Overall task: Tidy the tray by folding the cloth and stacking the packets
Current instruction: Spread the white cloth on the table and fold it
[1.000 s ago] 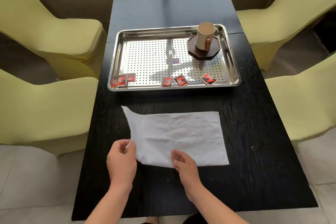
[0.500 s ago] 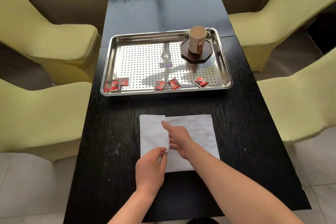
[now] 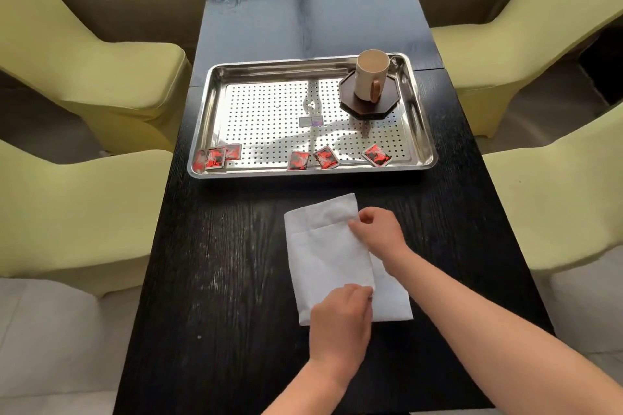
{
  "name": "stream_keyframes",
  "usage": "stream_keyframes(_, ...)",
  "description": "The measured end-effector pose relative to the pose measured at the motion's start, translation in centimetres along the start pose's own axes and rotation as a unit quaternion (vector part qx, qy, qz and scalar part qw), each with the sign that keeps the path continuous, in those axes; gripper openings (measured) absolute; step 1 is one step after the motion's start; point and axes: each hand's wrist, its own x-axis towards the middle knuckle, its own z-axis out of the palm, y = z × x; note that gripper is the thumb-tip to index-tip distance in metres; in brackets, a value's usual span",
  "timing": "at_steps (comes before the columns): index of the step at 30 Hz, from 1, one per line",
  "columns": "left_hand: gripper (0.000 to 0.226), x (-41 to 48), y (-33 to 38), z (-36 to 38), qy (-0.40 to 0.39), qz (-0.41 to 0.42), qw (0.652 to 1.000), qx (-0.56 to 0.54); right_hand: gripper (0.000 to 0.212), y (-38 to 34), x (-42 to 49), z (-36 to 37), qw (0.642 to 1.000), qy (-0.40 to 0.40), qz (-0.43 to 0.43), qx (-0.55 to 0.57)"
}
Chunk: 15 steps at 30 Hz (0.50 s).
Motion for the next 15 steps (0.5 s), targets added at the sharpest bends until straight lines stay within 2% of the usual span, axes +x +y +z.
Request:
stream_keyframes(4,0.014,0.8,1.7,2.1,-0.059,0.046,0.995,0.059,0.019,2.9,0.6,-2.8,0.999,0.014,0.03,-0.005)
stream_keyframes(7,0.022,1.2,2.2,3.4,-0.116,0.047,0.988,0.09,0.021,4.6,1.0,-3.8,0.998,0.028,0.056,-0.009)
stream_keyframes(10,0.006,0.9,1.8,5.2,-0.126,0.037,0.989,0.07,0.016,5.6,1.1,-4.1,0.997,0.036,0.072,-0.017)
stream_keyframes(12,0.025,0.3,1.3,5.6,-0.142,-0.006,0.99,0.023,0.014,6.1,1.2,-4.1,0.997,0.037,0.071,-0.024)
stream_keyframes(15,0.032,-0.7,-0.1,5.1,-0.107,-0.089,0.99,0.001,0.009,6.5,1.1,-4.2,0.996,0.041,0.066,-0.05)
